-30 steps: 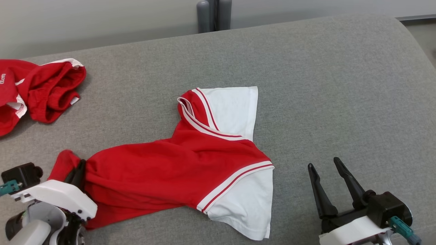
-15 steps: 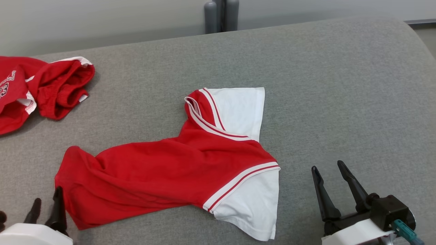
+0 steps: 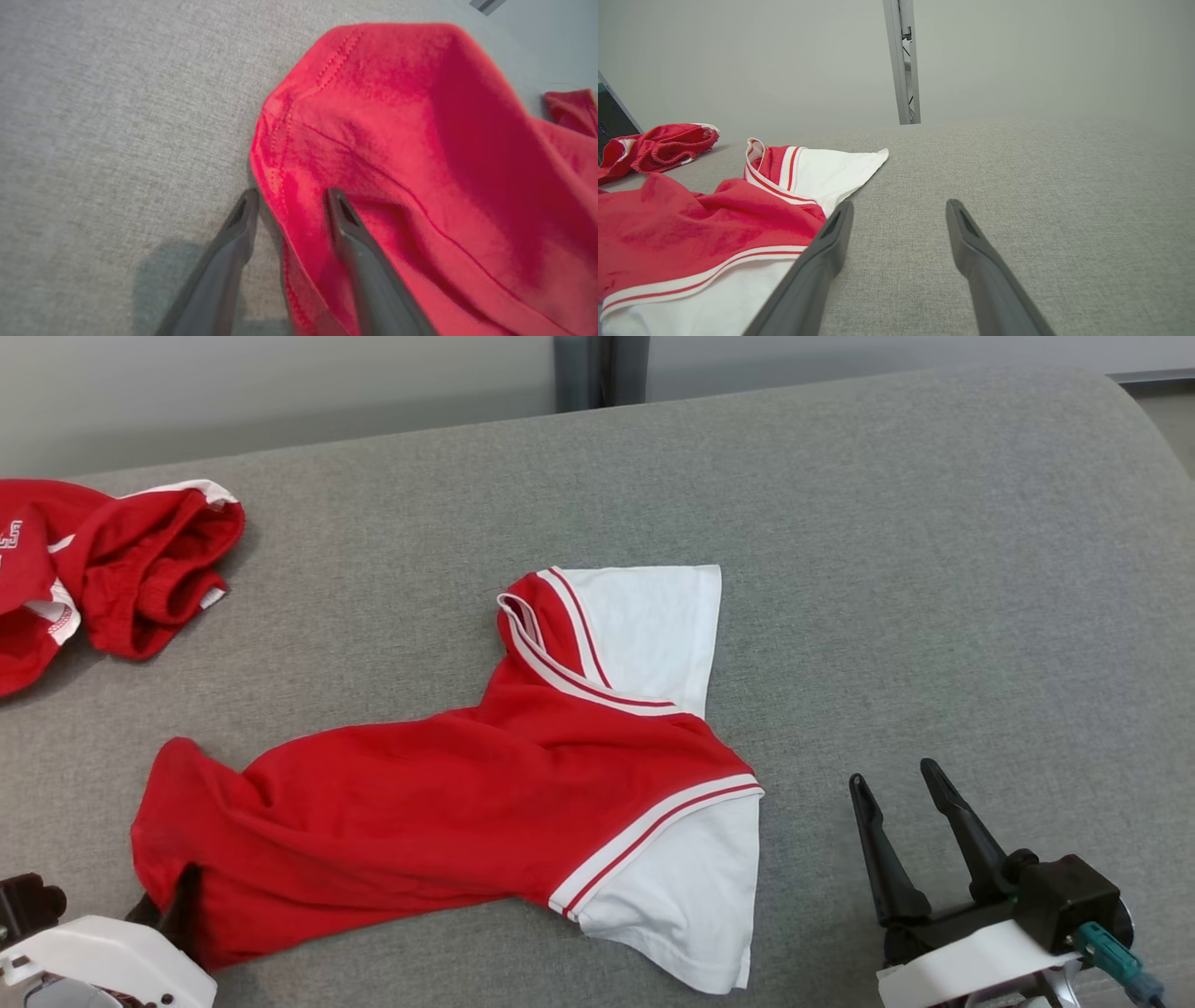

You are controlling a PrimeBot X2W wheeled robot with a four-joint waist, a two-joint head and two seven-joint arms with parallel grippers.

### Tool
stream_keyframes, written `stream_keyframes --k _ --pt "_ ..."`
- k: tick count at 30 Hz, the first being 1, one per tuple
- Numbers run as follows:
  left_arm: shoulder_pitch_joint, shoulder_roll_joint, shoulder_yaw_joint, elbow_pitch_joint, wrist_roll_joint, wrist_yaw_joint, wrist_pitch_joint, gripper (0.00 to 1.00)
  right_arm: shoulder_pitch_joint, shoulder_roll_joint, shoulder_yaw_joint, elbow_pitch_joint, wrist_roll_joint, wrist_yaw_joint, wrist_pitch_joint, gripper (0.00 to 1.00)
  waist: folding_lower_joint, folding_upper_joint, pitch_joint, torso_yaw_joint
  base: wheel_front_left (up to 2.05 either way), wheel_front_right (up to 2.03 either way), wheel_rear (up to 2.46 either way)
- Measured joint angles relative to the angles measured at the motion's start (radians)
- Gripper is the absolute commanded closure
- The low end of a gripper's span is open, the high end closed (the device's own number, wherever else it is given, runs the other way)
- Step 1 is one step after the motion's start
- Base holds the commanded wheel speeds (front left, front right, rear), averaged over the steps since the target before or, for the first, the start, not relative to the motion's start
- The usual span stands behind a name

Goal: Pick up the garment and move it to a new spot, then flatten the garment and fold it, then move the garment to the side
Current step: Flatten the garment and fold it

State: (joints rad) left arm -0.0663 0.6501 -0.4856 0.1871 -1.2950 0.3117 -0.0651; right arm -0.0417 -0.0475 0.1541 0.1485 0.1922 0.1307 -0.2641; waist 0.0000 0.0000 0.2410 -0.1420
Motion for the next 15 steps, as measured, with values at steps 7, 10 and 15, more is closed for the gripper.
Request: stream_keyframes --k 7,10,15 --pt "0.031 0.024 0.03 -0.027 -0.001 -0.022 -0.041 1.0 0.01 0.0 -0.012 0.0 0.007 0.0 0.0 0.0 0.0 0.0 -0.004 0.001 0.0 0.0 0.0" --pt "0.066 0.041 0.046 -0.081 -0.007 -0.025 -0.06 1.0 0.011 0.0 -0.015 0.0 0.007 0.0 0.0 0.0 0.0 0.0 -0.008 0.015 0.0 0.0 0.0" --pt "0.13 0.052 0.059 -0.146 -0.016 -0.023 -0.087 1.0 0.01 0.0 -0.013 0.0 0.001 0.0 0.0 0.0 0.0 0.0 -0.018 0.04 0.0 0.0 0.0"
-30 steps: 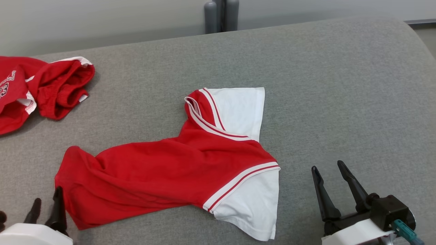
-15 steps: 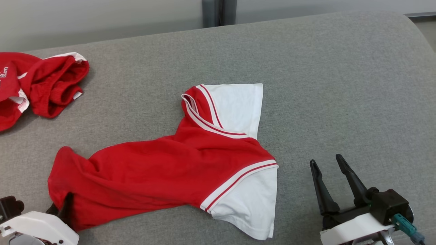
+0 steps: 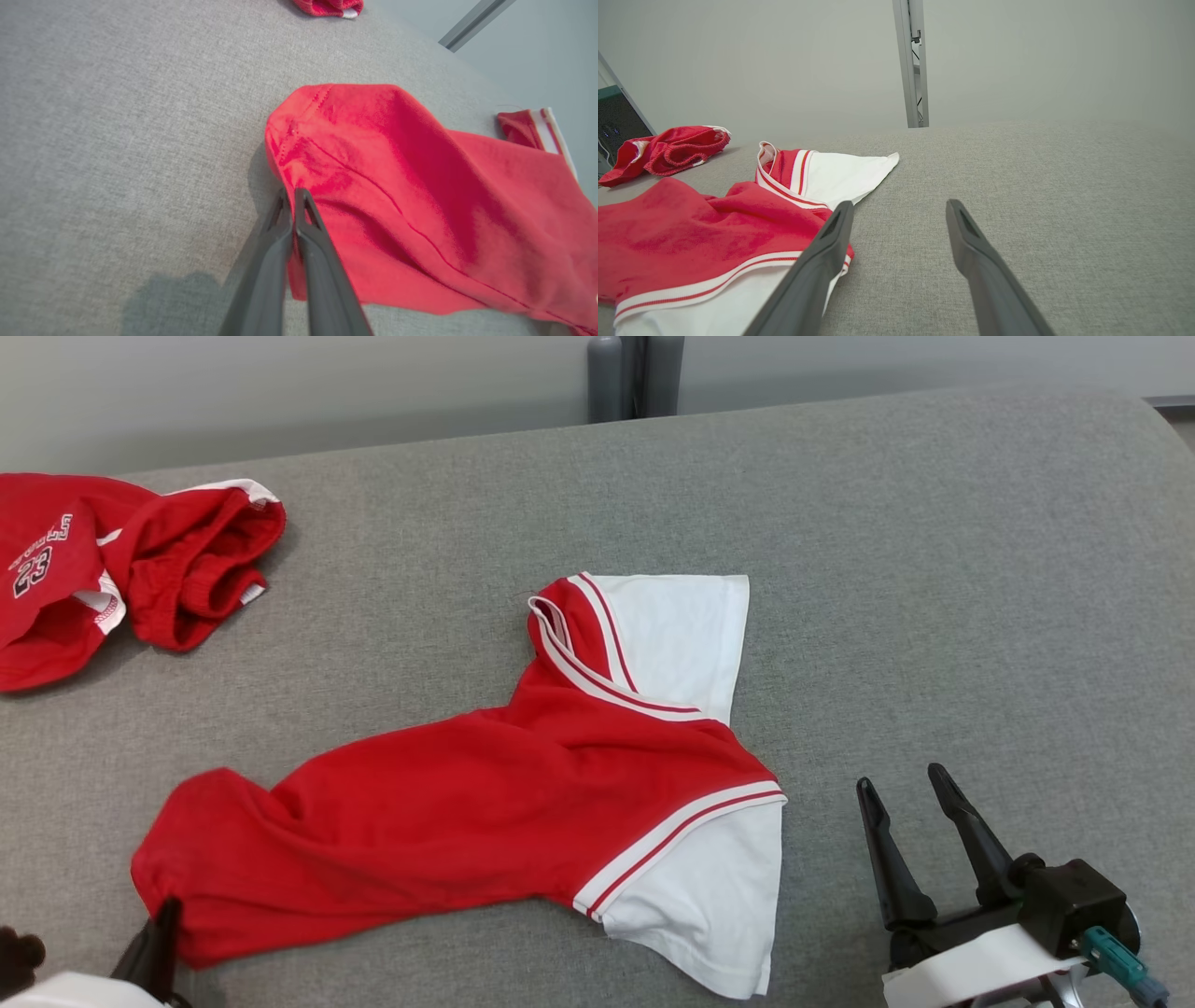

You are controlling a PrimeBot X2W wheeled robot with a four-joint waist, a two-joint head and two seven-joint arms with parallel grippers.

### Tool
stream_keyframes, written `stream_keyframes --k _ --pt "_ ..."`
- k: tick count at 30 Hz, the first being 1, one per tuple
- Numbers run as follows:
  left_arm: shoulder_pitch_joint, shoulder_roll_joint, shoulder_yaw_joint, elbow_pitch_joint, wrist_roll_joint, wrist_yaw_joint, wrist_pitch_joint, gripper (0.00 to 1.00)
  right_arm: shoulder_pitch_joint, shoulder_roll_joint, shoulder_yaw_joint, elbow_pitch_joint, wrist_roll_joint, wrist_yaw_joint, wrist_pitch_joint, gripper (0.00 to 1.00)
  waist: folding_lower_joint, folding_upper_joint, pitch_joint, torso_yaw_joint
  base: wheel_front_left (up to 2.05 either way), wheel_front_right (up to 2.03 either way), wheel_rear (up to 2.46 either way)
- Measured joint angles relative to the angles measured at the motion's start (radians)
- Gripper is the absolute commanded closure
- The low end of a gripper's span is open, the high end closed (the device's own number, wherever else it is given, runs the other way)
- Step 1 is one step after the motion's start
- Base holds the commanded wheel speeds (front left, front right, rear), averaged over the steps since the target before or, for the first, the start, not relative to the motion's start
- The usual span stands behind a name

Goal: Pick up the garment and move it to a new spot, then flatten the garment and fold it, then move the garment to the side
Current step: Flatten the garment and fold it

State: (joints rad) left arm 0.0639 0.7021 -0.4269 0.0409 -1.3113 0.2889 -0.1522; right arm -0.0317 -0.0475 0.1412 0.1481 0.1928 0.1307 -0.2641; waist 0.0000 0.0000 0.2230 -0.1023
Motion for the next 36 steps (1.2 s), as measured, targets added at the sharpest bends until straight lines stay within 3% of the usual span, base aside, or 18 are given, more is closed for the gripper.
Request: stream_keyframes --k 9,11,12,13,26,27,31,36 --pt "0.093 -0.073 -0.024 0.003 -0.021 -0.002 -0.037 1.0 0.002 0.0 0.005 0.006 -0.009 0.0 0.0 0.0 0.0 0.0 -0.024 0.001 0.0 0.0 0.0" --pt "0.098 -0.083 -0.015 0.008 -0.024 -0.004 -0.052 0.6 0.008 0.0 0.005 0.007 -0.011 0.0 0.0 0.0 0.0 0.0 -0.029 -0.001 0.0 0.0 0.0" --pt "0.099 -0.085 -0.01 0.009 -0.024 -0.005 -0.057 0.11 0.012 0.0 0.005 0.007 -0.012 0.0 0.0 0.0 0.0 0.0001 -0.033 -0.002 0.0 0.0 0.0" --pt "0.101 -0.084 -0.003 0.009 -0.024 -0.005 -0.061 0.0 0.016 0.0 0.005 0.008 -0.014 0.0 0.0 0.0 0.0 0.0 -0.035 -0.003 0.0 0.0 0.0" --pt "0.066 -0.058 0.026 0.051 -0.036 -0.007 -0.031 0.0 0.022 0.0 0.009 0.016 -0.025 0.0 0.0 0.0 0.0 0.0 -0.067 -0.014 0.0 0.0 0.0" --pt "0.058 -0.057 0.019 0.067 -0.035 -0.012 -0.022 1.0 0.022 0.0 0.01 0.016 -0.025 0.0 0.0 0.0 0.0 0.0 -0.068 -0.017 0.0 0.0 0.0" --pt "0.042 -0.07 -0.004 0.11 -0.037 -0.049 0.005 1.0 0.025 0.0 0.013 0.016 -0.025 0.0 0.0 0.0 0.0 0.0 -0.072 -0.03 0.0 0.0 0.0" --pt "0.08 -0.08 0.03 0.101 -0.039 -0.041 -0.055 1.0 0.047 0.0 -0.028 0.008 -0.019 0.0 0.0 0.0 0.0 0.0 -0.084 -0.042 0.0 0.0 0.0"
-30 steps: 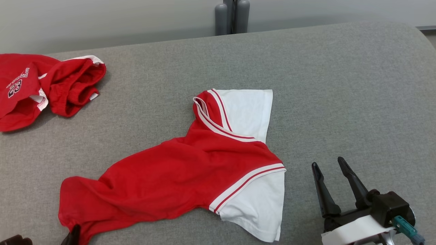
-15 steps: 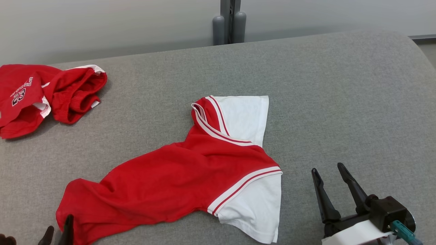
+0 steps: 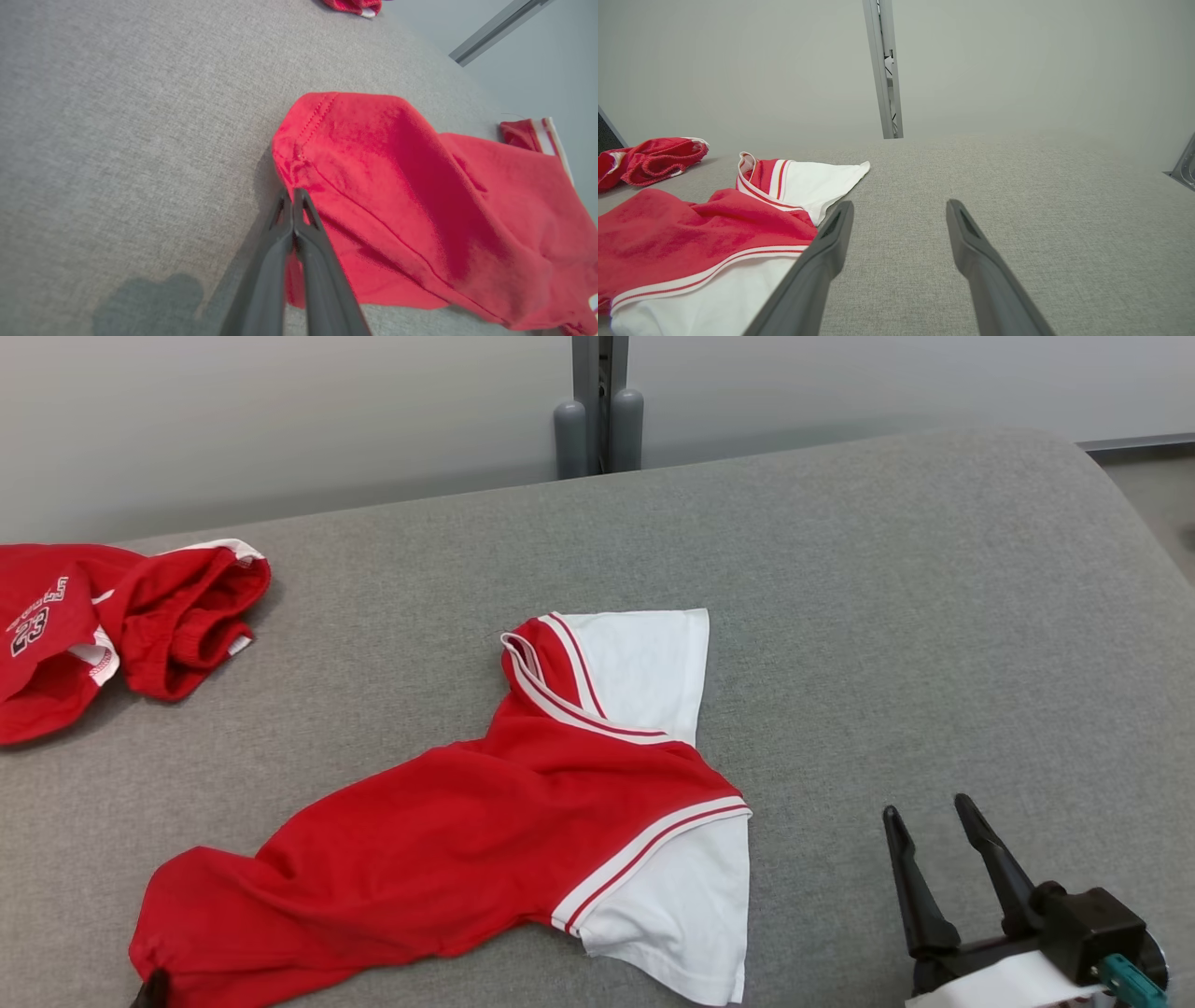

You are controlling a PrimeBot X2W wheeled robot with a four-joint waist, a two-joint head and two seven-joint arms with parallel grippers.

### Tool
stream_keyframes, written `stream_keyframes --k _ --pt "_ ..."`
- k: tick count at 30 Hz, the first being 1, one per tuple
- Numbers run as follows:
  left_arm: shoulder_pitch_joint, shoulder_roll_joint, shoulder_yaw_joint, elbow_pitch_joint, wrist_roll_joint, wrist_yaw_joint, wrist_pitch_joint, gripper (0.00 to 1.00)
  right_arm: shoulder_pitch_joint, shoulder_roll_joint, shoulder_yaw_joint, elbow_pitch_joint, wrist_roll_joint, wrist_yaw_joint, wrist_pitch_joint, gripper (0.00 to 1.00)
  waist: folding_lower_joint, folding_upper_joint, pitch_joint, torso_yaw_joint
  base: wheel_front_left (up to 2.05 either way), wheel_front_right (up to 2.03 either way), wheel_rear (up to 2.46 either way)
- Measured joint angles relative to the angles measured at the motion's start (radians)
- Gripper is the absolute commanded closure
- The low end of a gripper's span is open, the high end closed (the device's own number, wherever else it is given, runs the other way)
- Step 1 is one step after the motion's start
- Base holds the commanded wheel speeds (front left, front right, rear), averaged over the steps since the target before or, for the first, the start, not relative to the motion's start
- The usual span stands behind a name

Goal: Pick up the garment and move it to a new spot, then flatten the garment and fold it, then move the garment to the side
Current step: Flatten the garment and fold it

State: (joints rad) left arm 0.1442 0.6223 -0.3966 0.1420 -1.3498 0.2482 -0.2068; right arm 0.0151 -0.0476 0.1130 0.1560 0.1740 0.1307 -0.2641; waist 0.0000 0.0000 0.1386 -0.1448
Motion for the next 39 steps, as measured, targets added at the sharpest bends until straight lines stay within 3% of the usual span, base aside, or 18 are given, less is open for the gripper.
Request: stream_keyframes --k 12,13,14,15,19,23,26,34,39 --pt "0.133 -0.05 0.061 -0.085 -0.007 0.009 -0.044 1.0 0.037 0.0 -0.092 -0.006 -0.034 0.0 0.0 0.0 0.0 0.0 -0.043 0.041 0.0 0.0 0.0" --pt "0.133 -0.056 0.067 -0.087 -0.006 0.009 -0.045 0.85 0.037 0.0 -0.092 -0.006 -0.034 0.0 0.0 0.0 0.0 0.0 -0.046 0.044 0.0 0.0 0.0" --pt "0.133 -0.062 0.076 -0.089 -0.005 0.008 -0.046 0.21 0.036 0.0 -0.091 -0.006 -0.034 0.0 0.0 0.0 0.0 0.0 -0.05 0.047 0.0 0.0 0.0" --pt "0.133 -0.069 0.083 -0.092 -0.005 0.008 -0.049 0.0 0.036 0.0 -0.091 -0.006 -0.034 0.0 0.0 0.0 0.0 0.0 -0.053 0.048 0.0 0.0 0.0" --pt "0.162 -0.079 0.119 -0.128 0.067 0.007 -0.053 0.0 0.049 0.001 -0.114 -0.02 -0.044 0.0 0.0 0.0 0.0 0.0 -0.079 0.047 0.0 0.0 0.0" --pt "0.18 -0.162 0.262 -0.213 0.271 0.002 -0.055 0.0 0.07 0.0 -0.16 -0.056 -0.07 0.0 0.0 0.0 0.0 0.0 -0.102 0.049 0.0 0.0 0.0" --pt "0.205 -0.236 0.315 -0.264 0.425 -0.035 -0.055 0.0 0.084 0.0 -0.184 -0.085 -0.093 0.0 0.0 0.0 0.0 0.0 -0.118 0.055 0.0 0.0 0.0" --pt "0.177 -0.33 0.342 -0.227 0.819 -0.093 -0.055 0.0 0.081 -0.002 -0.168 -0.119 -0.133 0.0 0.0 0.0 0.0 0.0 -0.131 0.082 0.0 0.0 0.0" --pt "0.116 -0.42 0.358 -0.166 0.963 -0.183 -0.055 0.0 0.073 0.0 -0.135 -0.117 -0.139 0.0 0.0 0.0 0.0001 0.0 -0.132 0.1 0.0 0.0 0.0"
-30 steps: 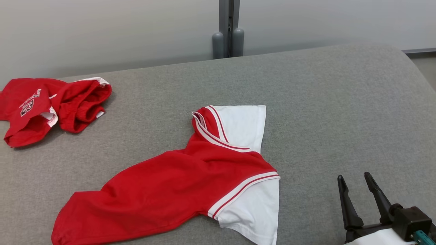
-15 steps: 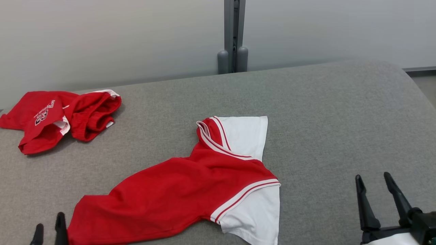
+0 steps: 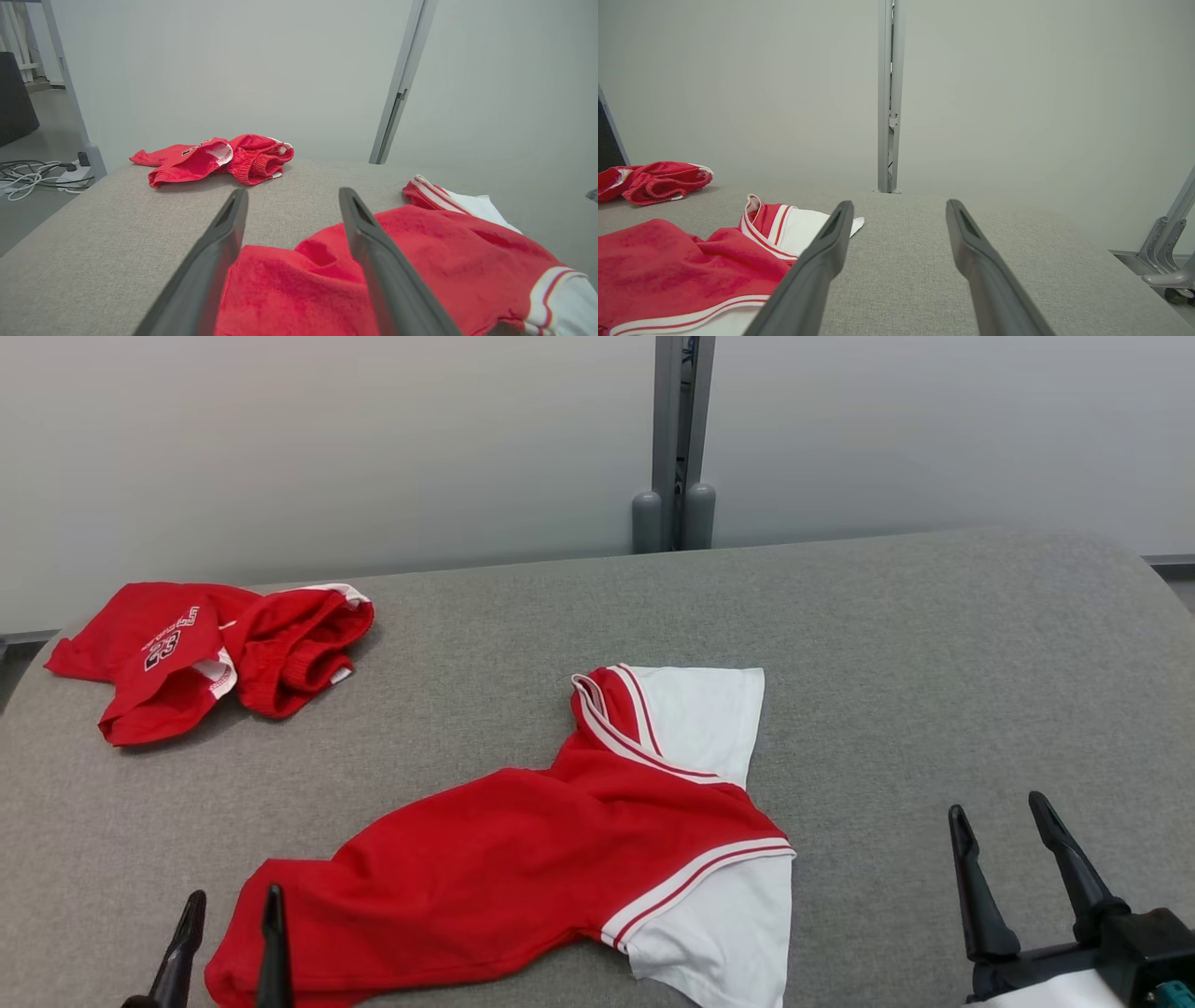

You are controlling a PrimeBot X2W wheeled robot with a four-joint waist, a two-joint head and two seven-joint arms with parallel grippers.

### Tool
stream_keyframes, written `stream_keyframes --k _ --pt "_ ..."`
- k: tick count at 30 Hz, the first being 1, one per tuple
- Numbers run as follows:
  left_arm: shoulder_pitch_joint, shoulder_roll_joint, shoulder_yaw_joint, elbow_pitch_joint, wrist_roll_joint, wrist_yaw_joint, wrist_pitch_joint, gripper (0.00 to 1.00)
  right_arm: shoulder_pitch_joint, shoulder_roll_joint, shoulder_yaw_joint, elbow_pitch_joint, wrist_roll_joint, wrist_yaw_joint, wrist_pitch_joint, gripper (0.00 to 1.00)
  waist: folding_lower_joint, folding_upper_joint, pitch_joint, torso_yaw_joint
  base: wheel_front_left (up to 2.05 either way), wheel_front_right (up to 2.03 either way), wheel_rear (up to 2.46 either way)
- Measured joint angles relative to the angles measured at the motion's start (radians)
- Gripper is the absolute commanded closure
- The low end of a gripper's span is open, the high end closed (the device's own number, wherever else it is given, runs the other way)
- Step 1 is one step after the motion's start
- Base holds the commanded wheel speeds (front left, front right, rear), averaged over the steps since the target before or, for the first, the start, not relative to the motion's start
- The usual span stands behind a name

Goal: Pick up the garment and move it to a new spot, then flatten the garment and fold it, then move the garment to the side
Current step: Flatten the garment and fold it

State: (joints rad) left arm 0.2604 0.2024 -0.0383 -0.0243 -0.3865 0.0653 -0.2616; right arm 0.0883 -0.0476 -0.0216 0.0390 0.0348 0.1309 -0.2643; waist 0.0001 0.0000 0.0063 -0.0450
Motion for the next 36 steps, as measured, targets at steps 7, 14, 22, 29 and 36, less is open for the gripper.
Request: stream_keyframes --k 7,14,22,29,36 --pt "-0.023 -0.077 0.069 0.063 0.088 -0.106 0.0 0.0 0.011 0.0 0.039 0.002 0.014 0.0 0.0 0.0 0.0 0.0 -0.01 0.006 0.0 0.0 0.0" --pt "-0.046 -0.116 0.141 0.096 0.132 -0.162 0.0 0.0 0.019 0.0 0.059 0.012 0.026 0.0 0.0 0.0 -0.0001 0.0 -0.016 -0.003 0.0 0.0 0.0" --pt "-0.059 -0.134 0.222 0.091 0.14 -0.18 0.0 0.0 -0.003 -0.001 0.076 -0.039 0.047 0.0 0.0 0.0 0.0 0.0 -0.02 -0.01 0.0 0.0 0.0" --pt "-0.036 -0.104 0.256 0.103 0.137 -0.169 0.106 0.0 0.006 0.0 0.193 0.044 0.019 0.0 0.072 0.0 -0.0001 0.0 -0.007 -0.008 0.0 0.0 0.0" --pt "-0.049 -0.11 0.26 0.095 0.021 -0.163 0.357 0.0 0.019 0.0 0.278 0.076 0.053 0.0 0.288 0.0 0.0 0.0 0.063 0.002 0.0 0.0 0.0"
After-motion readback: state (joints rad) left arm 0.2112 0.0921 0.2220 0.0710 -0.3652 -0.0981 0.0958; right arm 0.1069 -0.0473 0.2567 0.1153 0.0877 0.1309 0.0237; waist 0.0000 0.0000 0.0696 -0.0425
